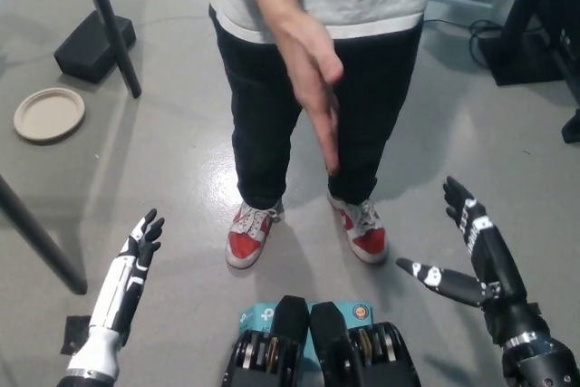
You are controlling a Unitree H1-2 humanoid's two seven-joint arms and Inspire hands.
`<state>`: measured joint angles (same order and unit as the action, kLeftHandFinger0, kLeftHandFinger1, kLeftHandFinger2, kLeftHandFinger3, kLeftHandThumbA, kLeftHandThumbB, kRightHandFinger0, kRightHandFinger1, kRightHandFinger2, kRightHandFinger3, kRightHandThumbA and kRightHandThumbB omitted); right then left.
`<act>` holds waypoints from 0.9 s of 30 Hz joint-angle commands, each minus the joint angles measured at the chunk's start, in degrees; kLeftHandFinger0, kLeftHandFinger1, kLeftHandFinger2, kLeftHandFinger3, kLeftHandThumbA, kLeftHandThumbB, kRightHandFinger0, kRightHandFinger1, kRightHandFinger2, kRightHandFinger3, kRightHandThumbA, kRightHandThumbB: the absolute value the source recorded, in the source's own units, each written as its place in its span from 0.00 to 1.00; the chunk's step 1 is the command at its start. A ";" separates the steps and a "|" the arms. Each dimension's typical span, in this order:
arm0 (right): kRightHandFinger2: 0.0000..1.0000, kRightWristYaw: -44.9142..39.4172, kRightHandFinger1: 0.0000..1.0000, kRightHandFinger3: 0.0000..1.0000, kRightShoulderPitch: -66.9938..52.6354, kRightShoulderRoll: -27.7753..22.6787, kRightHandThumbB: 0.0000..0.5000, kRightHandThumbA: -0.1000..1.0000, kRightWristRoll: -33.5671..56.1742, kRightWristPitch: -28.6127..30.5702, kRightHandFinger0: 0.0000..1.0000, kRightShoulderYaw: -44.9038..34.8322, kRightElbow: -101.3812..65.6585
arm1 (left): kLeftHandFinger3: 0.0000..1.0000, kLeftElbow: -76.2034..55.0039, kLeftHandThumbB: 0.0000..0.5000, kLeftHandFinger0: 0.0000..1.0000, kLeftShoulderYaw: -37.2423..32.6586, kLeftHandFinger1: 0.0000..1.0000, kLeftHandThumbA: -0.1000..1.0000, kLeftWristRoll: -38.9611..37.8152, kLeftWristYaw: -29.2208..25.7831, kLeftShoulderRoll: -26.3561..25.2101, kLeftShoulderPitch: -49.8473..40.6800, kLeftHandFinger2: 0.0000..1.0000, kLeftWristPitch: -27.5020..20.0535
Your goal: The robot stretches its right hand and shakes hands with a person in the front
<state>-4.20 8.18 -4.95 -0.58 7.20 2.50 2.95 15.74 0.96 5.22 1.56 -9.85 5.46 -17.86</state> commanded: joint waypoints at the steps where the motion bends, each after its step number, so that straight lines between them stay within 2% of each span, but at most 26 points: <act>1: 1.00 -0.10 1.00 1.00 3.03 0.59 0.56 1.00 -1.40 -7.20 1.00 0.70 -12.55 | 1.00 -0.96 0.13 1.00 0.40 1.00 1.00 0.72 -1.25 -0.27 -0.18 1.00 -3.30; 5: 1.00 -0.30 1.00 1.00 7.60 0.60 0.68 1.00 -3.66 -13.72 1.00 1.35 -19.36 | 1.00 -0.73 0.09 1.00 0.55 1.00 1.00 -0.49 -0.61 -0.19 -0.21 1.00 -3.58; 10: 1.00 -1.15 1.00 1.00 13.04 -0.02 0.71 1.00 -4.92 -21.49 1.00 1.83 -23.84 | 1.00 -0.46 0.11 1.00 0.56 1.00 1.00 -0.06 -0.77 -0.38 -0.08 1.00 -3.87; 12: 1.00 -1.52 1.00 1.00 15.79 -0.53 0.67 1.00 -6.27 -23.08 1.00 2.44 -23.18 | 1.00 -0.43 0.11 1.00 0.56 1.00 1.00 -0.18 -0.75 -0.27 -0.19 1.00 -3.94; 13: 1.00 -1.54 1.00 1.00 17.17 -0.62 0.70 1.00 -6.93 -24.33 1.00 2.78 -22.67 | 1.00 -0.38 0.11 1.00 0.71 1.00 1.00 -0.82 -0.60 -0.08 -0.18 1.00 -3.86; 14: 1.00 -1.50 1.00 1.00 18.75 -0.47 0.72 1.00 -7.18 -25.84 1.00 3.05 -22.08 | 1.00 -0.62 0.15 1.00 0.93 1.00 1.00 -0.97 -0.84 0.17 -0.18 1.00 -3.14; 16: 1.00 -1.43 1.00 1.00 21.21 -0.16 0.72 1.00 -7.51 -26.85 1.00 3.57 -19.99 | 1.00 -0.51 0.11 1.00 0.67 1.00 1.00 -0.67 -0.55 -0.13 -0.29 1.00 -3.99; 21: 1.00 -1.65 1.00 1.00 25.51 -0.59 0.73 1.00 -8.57 -28.01 1.00 4.83 -15.00 | 1.00 -0.88 0.16 1.00 0.43 1.00 1.00 0.28 -1.02 0.15 -1.01 1.00 -4.02; 24: 1.00 -1.23 1.00 1.00 27.96 -0.08 0.66 1.00 -8.99 -26.81 1.00 5.47 -9.95 | 1.00 -1.32 0.15 1.00 0.46 1.00 1.00 0.37 -1.04 0.15 -1.34 1.00 -3.48; 27: 1.00 -1.56 1.00 1.00 31.27 0.01 0.79 1.00 -9.70 -28.27 1.00 6.43 -5.08 | 1.00 -1.49 0.14 1.00 0.67 1.00 1.00 0.18 -0.89 -0.15 -0.97 1.00 -3.20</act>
<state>-5.17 34.17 -4.87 -8.18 -18.81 7.93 -5.34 16.25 1.16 5.29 1.56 -9.73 4.16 -19.16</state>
